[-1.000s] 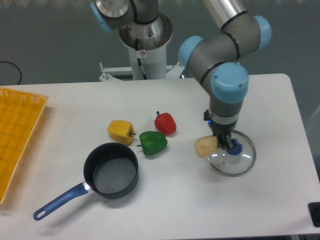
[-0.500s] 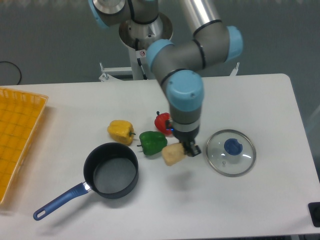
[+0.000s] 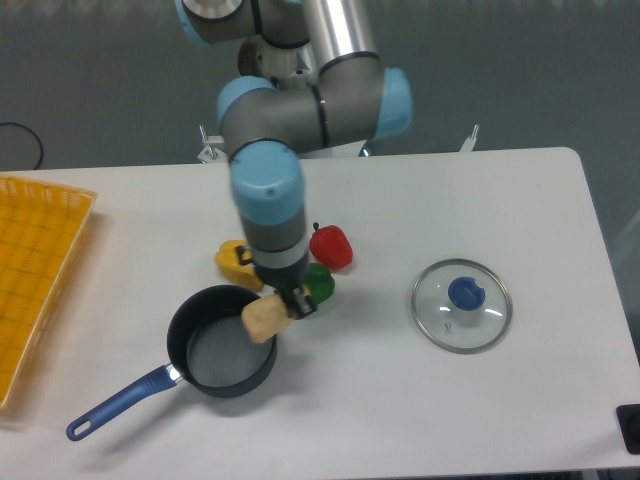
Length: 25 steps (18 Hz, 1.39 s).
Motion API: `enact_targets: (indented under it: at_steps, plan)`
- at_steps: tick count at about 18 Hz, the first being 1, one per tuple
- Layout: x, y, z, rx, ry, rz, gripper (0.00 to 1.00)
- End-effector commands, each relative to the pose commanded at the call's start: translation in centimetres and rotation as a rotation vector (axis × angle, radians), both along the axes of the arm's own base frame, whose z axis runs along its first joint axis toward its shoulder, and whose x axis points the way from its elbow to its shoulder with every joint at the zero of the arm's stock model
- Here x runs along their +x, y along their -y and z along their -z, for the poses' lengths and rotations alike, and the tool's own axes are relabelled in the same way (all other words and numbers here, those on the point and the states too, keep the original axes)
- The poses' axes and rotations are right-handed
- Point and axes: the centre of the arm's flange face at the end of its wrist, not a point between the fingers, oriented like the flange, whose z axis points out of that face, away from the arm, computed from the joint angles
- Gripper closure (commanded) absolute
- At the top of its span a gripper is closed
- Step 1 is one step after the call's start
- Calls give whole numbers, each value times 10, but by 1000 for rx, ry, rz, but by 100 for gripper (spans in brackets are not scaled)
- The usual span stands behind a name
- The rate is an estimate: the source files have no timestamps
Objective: Place the bread in the pot
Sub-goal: 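Carry the held bread over the peppers toward the black saucepan, then lower the bread into the saucepan and open the gripper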
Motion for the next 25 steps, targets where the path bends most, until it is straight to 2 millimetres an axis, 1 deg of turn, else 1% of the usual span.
enact_targets:
  at_steps: [6, 7, 9, 11, 12, 13, 14, 15, 16, 17, 20, 25]
  plan:
    - [33, -22, 17, -4, 4, -5, 62]
    - [37, -25, 21, -5, 3, -3, 61]
    - [39, -28, 25, 0, -3, 2, 50]
    - [39, -30, 30, -4, -2, 5, 44]
    - [39, -30, 32, -5, -3, 10, 35]
    - [38, -32, 32, -2, -4, 12, 21]
    - [38, -32, 33, -4, -5, 11, 11]
    - [37, -32, 34, -6, -4, 13, 6]
    - [37, -32, 34, -6, -4, 14, 4]
    - [36, -32, 34, -6, -5, 22, 1]
    - [35, -29, 31, -6, -9, 36, 0]
    - [17, -16, 19, 2, -16, 5, 0]
